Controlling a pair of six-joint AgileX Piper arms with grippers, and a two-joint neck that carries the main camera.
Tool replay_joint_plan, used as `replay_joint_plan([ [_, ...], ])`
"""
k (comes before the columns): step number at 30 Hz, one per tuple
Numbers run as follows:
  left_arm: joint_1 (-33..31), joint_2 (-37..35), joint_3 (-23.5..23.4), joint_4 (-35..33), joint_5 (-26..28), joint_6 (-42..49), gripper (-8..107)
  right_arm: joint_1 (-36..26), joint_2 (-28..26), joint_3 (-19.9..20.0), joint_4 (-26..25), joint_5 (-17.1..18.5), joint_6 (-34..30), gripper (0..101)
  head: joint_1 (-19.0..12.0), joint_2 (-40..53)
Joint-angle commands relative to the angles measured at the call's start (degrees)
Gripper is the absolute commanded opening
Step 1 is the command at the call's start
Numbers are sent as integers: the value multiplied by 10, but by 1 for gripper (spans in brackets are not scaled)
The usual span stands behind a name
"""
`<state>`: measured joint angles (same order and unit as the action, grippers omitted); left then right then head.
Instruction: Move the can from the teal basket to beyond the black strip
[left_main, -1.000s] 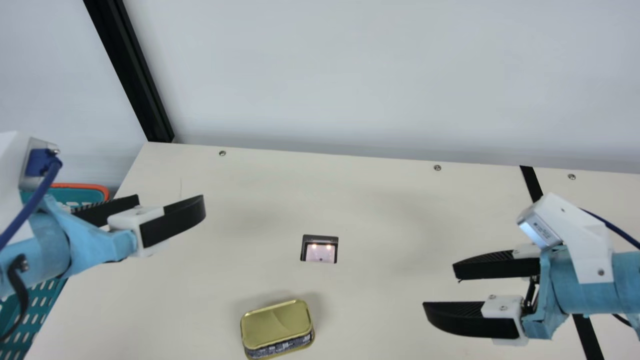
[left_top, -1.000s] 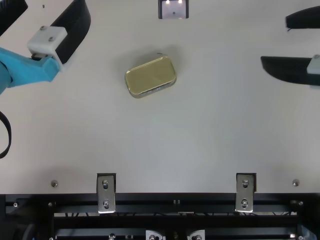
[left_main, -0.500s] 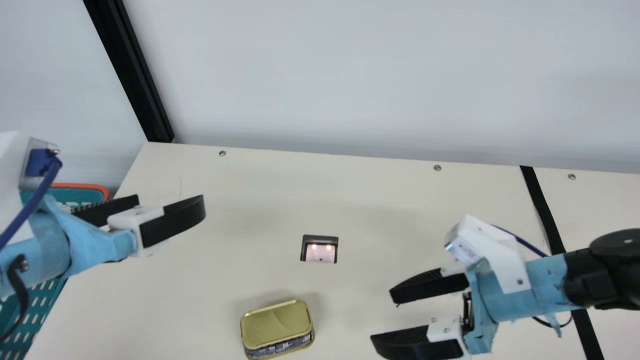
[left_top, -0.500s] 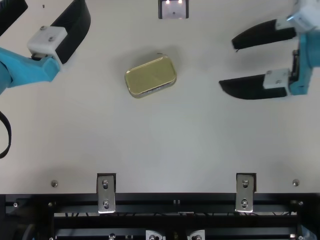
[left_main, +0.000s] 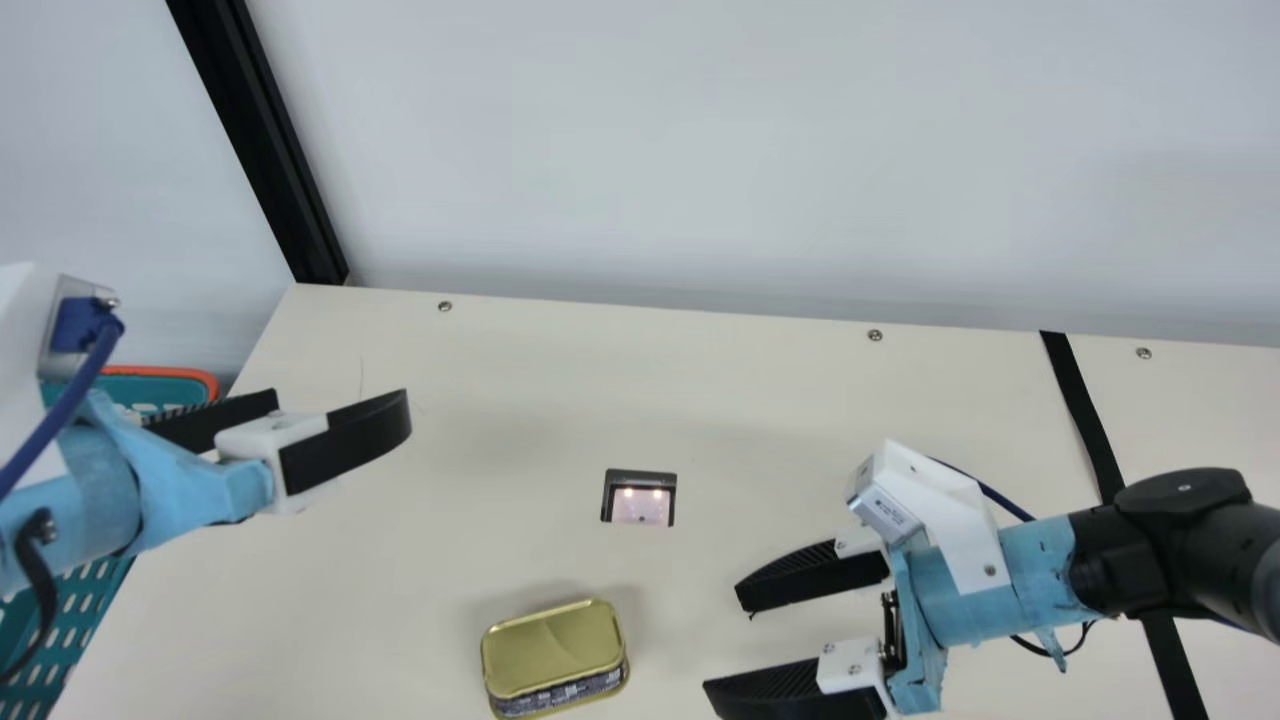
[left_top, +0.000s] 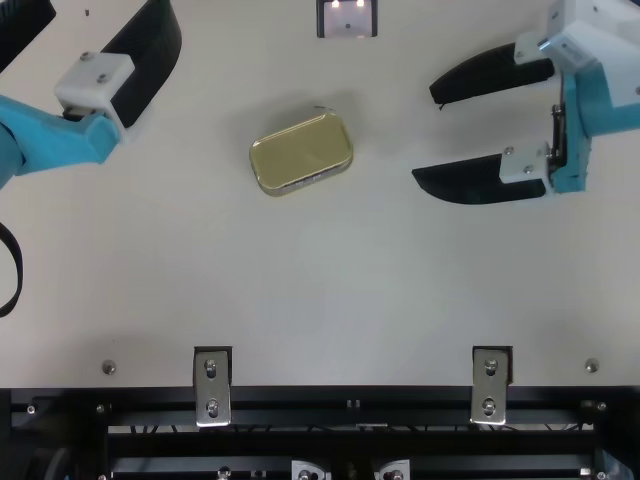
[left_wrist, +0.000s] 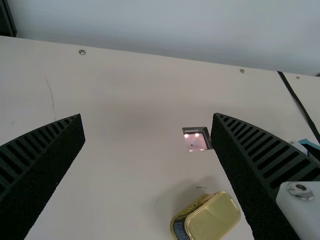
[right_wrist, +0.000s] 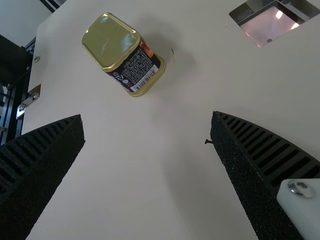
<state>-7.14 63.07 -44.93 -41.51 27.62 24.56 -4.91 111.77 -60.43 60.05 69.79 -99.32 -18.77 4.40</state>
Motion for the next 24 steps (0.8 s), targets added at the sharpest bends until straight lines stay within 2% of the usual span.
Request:
replay_joint_plan([
  [1,0,0,0,0,0,0,90,0,0,0,0,0,0,101,-16,-2],
  [17,0,0,0,0,0,0,90,0,0,0,0,0,0,101,-16,-2],
  [24,-4,-1,-2,9,-1,-11,90,2,-21,-8,-11,-2,21,101,-16,-2],
])
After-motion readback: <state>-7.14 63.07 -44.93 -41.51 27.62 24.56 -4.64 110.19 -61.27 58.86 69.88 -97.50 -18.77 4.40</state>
